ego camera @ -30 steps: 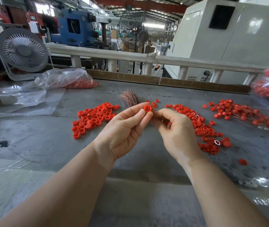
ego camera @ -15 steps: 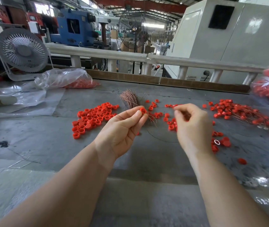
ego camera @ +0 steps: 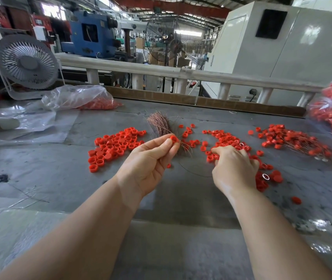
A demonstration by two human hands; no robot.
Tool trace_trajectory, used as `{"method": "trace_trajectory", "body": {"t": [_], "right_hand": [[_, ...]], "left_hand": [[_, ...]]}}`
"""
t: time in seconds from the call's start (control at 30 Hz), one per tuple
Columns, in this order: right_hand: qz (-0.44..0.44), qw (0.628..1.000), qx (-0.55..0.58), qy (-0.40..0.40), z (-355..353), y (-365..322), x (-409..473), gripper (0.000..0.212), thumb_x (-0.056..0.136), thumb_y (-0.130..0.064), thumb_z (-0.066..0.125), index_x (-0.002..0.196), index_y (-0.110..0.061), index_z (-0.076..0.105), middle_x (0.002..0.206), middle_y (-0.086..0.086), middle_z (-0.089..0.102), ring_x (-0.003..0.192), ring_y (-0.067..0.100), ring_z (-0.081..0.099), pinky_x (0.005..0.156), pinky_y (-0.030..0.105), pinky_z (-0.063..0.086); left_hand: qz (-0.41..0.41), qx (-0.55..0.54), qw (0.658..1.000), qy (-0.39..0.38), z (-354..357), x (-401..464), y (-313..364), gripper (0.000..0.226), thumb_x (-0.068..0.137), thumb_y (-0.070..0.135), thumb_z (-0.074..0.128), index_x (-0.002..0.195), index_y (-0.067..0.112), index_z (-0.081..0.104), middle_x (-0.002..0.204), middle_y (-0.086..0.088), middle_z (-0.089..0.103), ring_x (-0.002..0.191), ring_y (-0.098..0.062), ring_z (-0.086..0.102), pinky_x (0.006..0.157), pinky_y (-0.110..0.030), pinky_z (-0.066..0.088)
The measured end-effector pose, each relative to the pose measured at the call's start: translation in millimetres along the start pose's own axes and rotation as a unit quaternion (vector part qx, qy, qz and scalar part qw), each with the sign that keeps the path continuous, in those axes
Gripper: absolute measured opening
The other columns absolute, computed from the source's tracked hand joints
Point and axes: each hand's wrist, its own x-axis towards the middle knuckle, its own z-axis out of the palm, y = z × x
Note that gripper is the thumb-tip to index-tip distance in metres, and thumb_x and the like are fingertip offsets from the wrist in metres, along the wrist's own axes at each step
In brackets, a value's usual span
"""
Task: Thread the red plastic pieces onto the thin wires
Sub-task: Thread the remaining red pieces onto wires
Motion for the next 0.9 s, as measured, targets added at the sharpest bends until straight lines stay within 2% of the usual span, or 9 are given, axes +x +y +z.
{"method": "trace_trajectory", "body": {"t": [0.13, 0.23, 0.3, 0.5, 0.6, 0.7, 0.77, 0.83, 0.9], "right_hand": [[-0.038, 0.999, -0.005, 0.012, 1, 0, -1, 0.036, 0.09, -0.006, 0.049, 0.116, -0.029, 0.061, 0.122, -0.005, 0.056, 0.114, 0.022, 0.041, 0.09, 0.036, 0.025], [-0.145, 0.985, 0.088, 0.034, 0, -7, -3, 0.029, 0.089, -0.006, 0.054, 0.107, -0.023, 0.068, 0.112, -0.003, 0.061, 0.106, 0.022, 0.047, 0.092, 0.033, 0.033], [-0.224, 0.965, 0.137, -0.003, 1, -15, -5, 0.028, 0.09, -0.006, 0.054, 0.102, -0.025, 0.071, 0.108, -0.004, 0.062, 0.102, 0.021, 0.048, 0.095, 0.029, 0.033], [-0.328, 0.937, 0.059, -0.103, 6, -20, -11, 0.039, 0.099, -0.017, 0.041, 0.125, -0.045, 0.052, 0.135, -0.024, 0.041, 0.119, 0.01, 0.033, 0.091, 0.027, 0.021], [-0.34, 0.931, 0.035, -0.13, 7, -21, -12, 0.04, 0.1, -0.02, 0.038, 0.128, -0.046, 0.048, 0.141, -0.025, 0.037, 0.122, 0.006, 0.03, 0.099, 0.029, 0.022], [-0.294, 0.948, 0.078, -0.096, 4, -21, -11, 0.029, 0.097, -0.025, 0.044, 0.116, -0.037, 0.062, 0.124, -0.013, 0.057, 0.114, 0.012, 0.044, 0.098, 0.027, 0.025], [-0.274, 0.956, 0.078, -0.064, 2, -18, -10, 0.023, 0.092, -0.019, 0.053, 0.104, -0.03, 0.069, 0.11, -0.009, 0.065, 0.105, 0.017, 0.051, 0.094, 0.027, 0.032], [-0.251, 0.963, 0.084, -0.046, 2, -17, -9, 0.019, 0.087, -0.012, 0.059, 0.094, -0.024, 0.072, 0.098, -0.002, 0.067, 0.099, 0.021, 0.054, 0.089, 0.031, 0.038], [-0.222, 0.97, 0.091, -0.042, 2, -18, -10, 0.019, 0.084, -0.01, 0.061, 0.094, -0.023, 0.069, 0.095, 0.003, 0.065, 0.097, 0.023, 0.055, 0.085, 0.033, 0.04]], "left_hand": [[0.004, -0.014, 1.0, -0.008, 1, -1, 2, 0.015, 0.086, -0.006, 0.05, 0.084, -0.002, 0.065, 0.071, -0.01, 0.071, 0.067, -0.012, 0.07, 0.06, -0.016, 0.056], [0.002, -0.024, 0.999, -0.025, 1, -2, 3, 0.016, 0.085, -0.006, 0.051, 0.083, -0.002, 0.066, 0.073, -0.012, 0.071, 0.068, -0.013, 0.07, 0.059, -0.016, 0.055], [-0.002, -0.023, 0.999, -0.034, 1, -2, 3, 0.019, 0.085, -0.005, 0.05, 0.08, -0.001, 0.068, 0.074, -0.012, 0.071, 0.068, -0.013, 0.07, 0.058, -0.016, 0.055], [-0.016, 0.004, 0.999, -0.052, 2, -2, 3, 0.023, 0.074, -0.002, 0.055, 0.064, 0.004, 0.075, 0.071, -0.01, 0.071, 0.066, -0.011, 0.07, 0.055, -0.015, 0.054], [-0.024, 0.01, 0.998, -0.058, 1, -2, 2, 0.023, 0.075, -0.002, 0.055, 0.065, 0.004, 0.075, 0.072, -0.01, 0.071, 0.066, -0.011, 0.07, 0.054, -0.015, 0.054], [-0.029, 0.014, 0.997, -0.068, 1, -1, 1, 0.019, 0.067, 0.0, 0.057, 0.066, 0.004, 0.075, 0.073, -0.01, 0.071, 0.067, -0.011, 0.07, 0.054, -0.015, 0.053], [-0.03, 0.02, 0.997, -0.073, 0, -1, 0, 0.019, 0.065, 0.001, 0.057, 0.067, 0.004, 0.075, 0.072, -0.009, 0.072, 0.067, -0.011, 0.07, 0.055, -0.014, 0.053], [-0.034, 0.025, 0.996, -0.078, -1, 0, 0, 0.018, 0.064, 0.001, 0.058, 0.068, 0.005, 0.076, 0.073, -0.008, 0.072, 0.068, -0.01, 0.07, 0.055, -0.014, 0.053], [-0.037, 0.029, 0.995, -0.085, -2, 0, 0, 0.018, 0.064, 0.001, 0.059, 0.068, 0.005, 0.076, 0.073, -0.008, 0.072, 0.068, -0.011, 0.07, 0.056, -0.014, 0.053]]}}
